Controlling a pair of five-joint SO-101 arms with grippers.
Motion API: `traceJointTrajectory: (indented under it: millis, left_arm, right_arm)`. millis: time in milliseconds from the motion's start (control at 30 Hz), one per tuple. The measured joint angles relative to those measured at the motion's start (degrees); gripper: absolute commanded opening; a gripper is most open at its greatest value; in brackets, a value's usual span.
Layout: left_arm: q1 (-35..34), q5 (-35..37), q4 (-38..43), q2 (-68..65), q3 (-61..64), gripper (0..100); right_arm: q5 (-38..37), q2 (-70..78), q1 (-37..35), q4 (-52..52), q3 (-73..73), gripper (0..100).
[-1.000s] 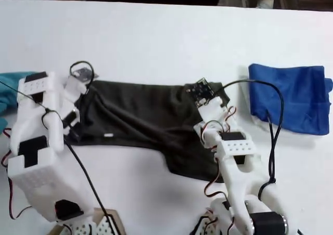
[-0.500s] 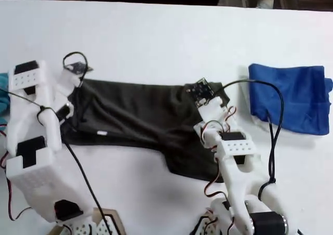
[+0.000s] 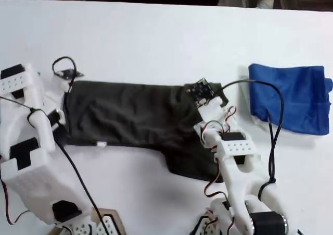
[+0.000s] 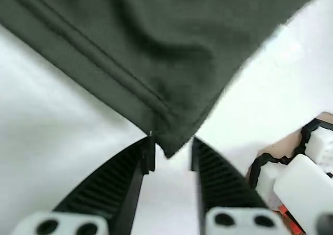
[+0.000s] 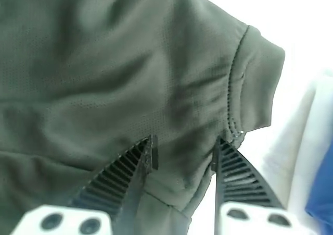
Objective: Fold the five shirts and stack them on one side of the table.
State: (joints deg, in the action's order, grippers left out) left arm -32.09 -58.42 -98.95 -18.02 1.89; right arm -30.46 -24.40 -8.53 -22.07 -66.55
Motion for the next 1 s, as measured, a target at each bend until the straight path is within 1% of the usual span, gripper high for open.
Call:
traceJointTrajectory:
  millis: [167, 233, 300, 333, 400, 433, 467, 533, 600, 667, 767, 933, 1000]
  left_arm:
    - [0.0, -4.0, -1.4, 0.0, -0.4, 17]
    - [0.0, -4.5, -1.4, 0.7, -2.4, 15]
    - [0.0, -3.3, -1.4, 1.6, -5.8, 13]
    - [0.4, -1.5, -1.2, 1.6, -7.7, 10]
    - [2.5, 4.0, 0.9, 1.6, -9.5, 1]
    - [4.0, 7.6, 2.2, 1.2, -9.6, 3]
    - [5.5, 11.1, 3.5, 0.4, -9.6, 4]
    - [9.1, 17.8, 7.4, -2.5, -9.2, 2]
    - [12.7, 22.4, 10.9, -5.9, -9.0, 3]
    - [15.6, 25.0, 15.4, -9.1, -9.0, 3]
    - [17.5, 26.7, 20.4, -13.5, -9.1, 3]
    - [17.5, 27.9, 21.5, -17.1, -10.5, 3]
    - [17.1, 29.6, 21.5, -17.8, -11.6, 3]
  right_arm:
    - [0.0, 0.0, 0.0, 0.0, 0.0, 17.6]
    - [0.0, 0.0, 0.0, 0.0, 0.0, 17.6]
    - [0.0, 0.0, 0.0, 0.0, 0.0, 17.5]
    - [0.0, 0.0, 0.0, 0.0, 0.0, 16.6]
    - [0.0, 0.0, 0.0, 0.0, 0.0, 9.6]
    - [0.0, 0.0, 0.0, 0.0, 0.0, 4.0]
    - [0.0, 0.0, 0.0, 0.0, 0.0, 0.7]
    - [0.0, 0.0, 0.0, 0.0, 0.0, 3.4]
    - [0.0, 0.0, 0.2, 0.0, 0.0, 2.0]
    - [0.2, 0.0, 1.2, 0.0, 0.0, 2.2]
    - [0.2, 0.0, 2.6, -2.8, 2.1, 2.2]
    - [0.3, 0.1, 2.9, -19.3, 17.1, 2.2]
    - [0.3, 0.2, 3.2, -23.9, 24.5, 2.2]
